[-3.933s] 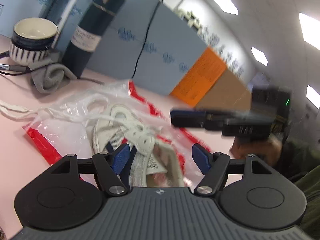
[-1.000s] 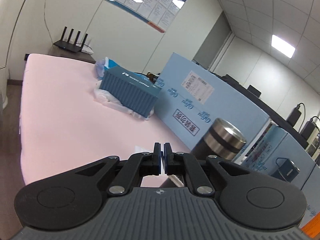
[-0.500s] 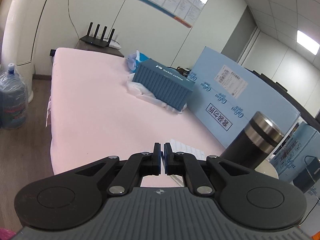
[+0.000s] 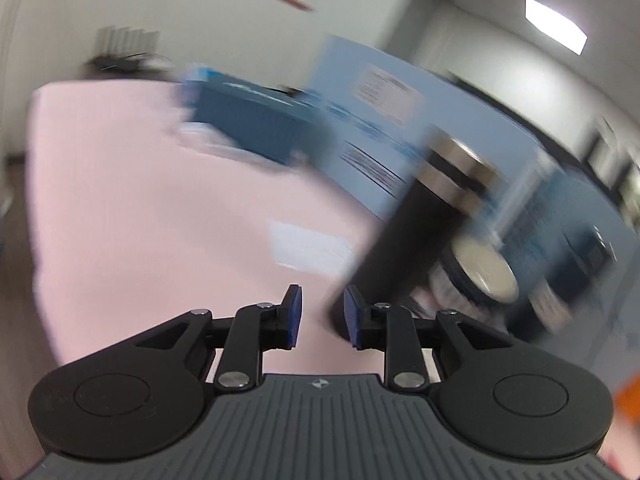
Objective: Lace up shoes with both hands
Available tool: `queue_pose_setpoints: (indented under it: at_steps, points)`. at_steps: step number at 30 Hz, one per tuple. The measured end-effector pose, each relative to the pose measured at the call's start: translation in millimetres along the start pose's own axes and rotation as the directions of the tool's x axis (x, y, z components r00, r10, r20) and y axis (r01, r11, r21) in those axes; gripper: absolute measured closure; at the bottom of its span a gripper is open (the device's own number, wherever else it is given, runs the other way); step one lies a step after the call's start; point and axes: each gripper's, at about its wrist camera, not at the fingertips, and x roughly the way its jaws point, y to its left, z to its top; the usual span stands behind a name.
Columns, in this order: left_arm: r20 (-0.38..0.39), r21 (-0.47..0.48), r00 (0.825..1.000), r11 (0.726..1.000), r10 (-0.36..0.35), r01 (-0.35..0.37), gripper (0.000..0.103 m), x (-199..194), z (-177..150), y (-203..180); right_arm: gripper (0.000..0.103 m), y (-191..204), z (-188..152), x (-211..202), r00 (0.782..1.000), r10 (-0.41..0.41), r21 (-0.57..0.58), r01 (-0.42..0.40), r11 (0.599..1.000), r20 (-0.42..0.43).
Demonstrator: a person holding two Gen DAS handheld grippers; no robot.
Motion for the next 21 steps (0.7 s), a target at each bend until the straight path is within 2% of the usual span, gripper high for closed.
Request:
queue_pose_setpoints:
  at_steps: [1, 2, 3, 4, 5, 7, 11, 17, 18, 19, 21]
  points:
    - [-0.024, 0.104, 0.999, 0.994, -0.033, 0.036, 0.082, 7, -4, -18, 0.071, 0, 0, 0, 1.000, 0.001, 0.000, -0.001, 1.000, 0.000]
    - [-0.045, 0.224, 0.998, 0.972, -0.055, 0.063, 0.082, 15, -9, -39, 0.071, -1, 0, 0, 1.000, 0.002, 0.001, -0.002, 1.000, 0.000]
    - [-0.062, 0.345, 0.995, 0.934, -0.073, 0.090, 0.082, 22, -15, -59, 0.071, -1, 0, 0, 1.000, 0.003, 0.002, -0.003, 1.000, 0.000]
    - [-0.081, 0.453, 0.992, 0.883, -0.099, 0.125, 0.082, 29, -21, -77, 0.070, -1, -1, 0, 1.000, 0.006, 0.004, -0.006, 1.000, -0.001]
    - [-0.103, 0.554, 0.987, 0.818, -0.122, 0.159, 0.082, 36, -27, -95, 0.068, -2, -1, 0, 1.000, 0.009, 0.004, -0.009, 1.000, -0.002]
    - [-0.156, 0.667, 0.975, 0.711, -0.161, 0.224, 0.082, 51, -35, -119, 0.065, -2, -1, 0, 1.000, 0.018, 0.000, -0.018, 1.000, -0.006]
    - [-0.299, 0.747, 0.931, 0.555, -0.210, 0.366, 0.082, 84, -40, -146, 0.062, -1, -1, 0, 0.999, 0.030, -0.009, -0.030, 1.000, -0.011]
    - [-0.438, 0.827, 0.885, 0.315, -0.158, 0.465, 0.082, 120, -59, -165, 0.060, -5, 0, 3, 0.999, 0.049, 0.002, -0.049, 0.999, -0.017]
    - [-0.468, 0.823, 0.870, 0.282, -0.159, 0.494, 0.082, 123, -61, -165, 0.060, -5, 0, 3, 0.998, 0.052, 0.003, -0.052, 0.999, -0.019]
    - [-0.487, 0.818, 0.858, 0.260, -0.165, 0.514, 0.081, 123, -62, -166, 0.059, -6, 1, 4, 0.998, 0.054, 0.003, -0.054, 0.999, -0.021]
    - [-0.511, 0.815, 0.845, 0.222, -0.161, 0.535, 0.078, 126, -64, -166, 0.058, -6, 1, 5, 0.998, 0.058, 0.004, -0.058, 0.998, -0.025]
